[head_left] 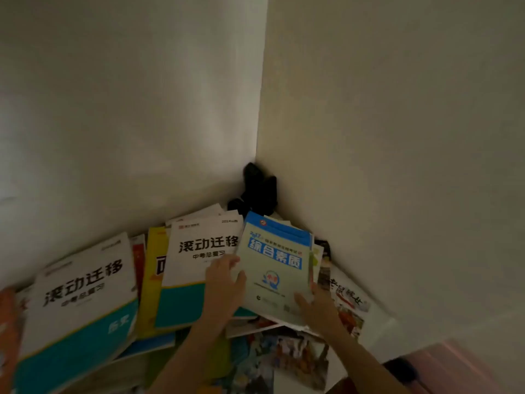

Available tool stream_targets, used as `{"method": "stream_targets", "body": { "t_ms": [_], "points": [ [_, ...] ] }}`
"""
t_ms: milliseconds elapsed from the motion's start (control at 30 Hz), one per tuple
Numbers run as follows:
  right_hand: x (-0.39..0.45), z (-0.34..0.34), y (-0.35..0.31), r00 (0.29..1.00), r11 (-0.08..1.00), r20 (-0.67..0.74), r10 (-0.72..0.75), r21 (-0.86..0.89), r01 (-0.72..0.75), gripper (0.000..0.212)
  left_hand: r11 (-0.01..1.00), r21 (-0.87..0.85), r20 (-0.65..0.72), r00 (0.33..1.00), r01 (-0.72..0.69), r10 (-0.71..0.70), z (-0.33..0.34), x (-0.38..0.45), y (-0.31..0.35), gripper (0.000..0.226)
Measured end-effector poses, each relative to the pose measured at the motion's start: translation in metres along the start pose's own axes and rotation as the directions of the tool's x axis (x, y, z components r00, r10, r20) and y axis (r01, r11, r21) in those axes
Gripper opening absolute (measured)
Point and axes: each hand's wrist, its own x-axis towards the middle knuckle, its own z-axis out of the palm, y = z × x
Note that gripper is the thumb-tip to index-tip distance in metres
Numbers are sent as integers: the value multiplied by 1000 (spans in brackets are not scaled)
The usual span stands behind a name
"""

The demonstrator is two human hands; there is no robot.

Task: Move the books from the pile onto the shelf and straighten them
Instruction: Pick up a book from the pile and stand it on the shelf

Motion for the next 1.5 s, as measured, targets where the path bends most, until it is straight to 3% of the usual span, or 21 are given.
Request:
{"method": "stream_targets", "body": {
  "t_ms": [67,133,300,400,500,567,700,800,867,1000,1100,1233,1367,1500],
  "points": [
    [19,4,7,997,999,61,47,10,-48,81,975,212,5,997,72,-75,16,19,6,44],
    [20,3,-5,987,994,127,98,-53,-92,76,909,384,4,984,162,-177,26,28,13,60],
    [33,7,3,989,993,102,106,-67,-100,88,813,529,-17,960,244,-278,37,38,11,59],
    [43,6,7,981,983,110,161,76,-170,92,904,369,56,966,216,-253,36,49,12,43],
    [49,5,14,954,919,126,272,261,-297,69,971,198,137,977,132,-161,32,46,20,24],
    [48,4,14,953,889,140,270,345,-302,64,992,85,147,983,98,-109,25,39,21,22],
    [34,-2,-30,992,889,94,83,442,-116,39,948,-264,93,983,180,-161,-21,30,11,24],
    [31,1,-79,988,863,125,-88,505,13,40,853,-471,20,970,223,-243,-68,28,-4,23],
    [30,14,-108,976,898,134,-174,429,102,41,848,-475,-31,959,235,-283,-93,28,-17,26],
    [16,49,-137,979,964,125,-163,232,131,52,918,-172,-79,924,356,-373,-108,24,-61,43],
    [-4,65,-141,989,978,82,-123,179,107,54,896,12,-104,892,443,-440,-100,20,-81,50],
    [-6,63,-141,993,987,61,-105,126,96,50,909,6,-45,908,416,-416,-95,21,-81,46],
    [2,58,-134,983,994,180,18,106,-37,60,895,53,-16,896,443,-443,-92,22,-78,48],
    [13,49,-127,948,965,284,143,173,-197,65,799,-234,95,831,554,-549,-97,31,-70,36]
  ]
}}
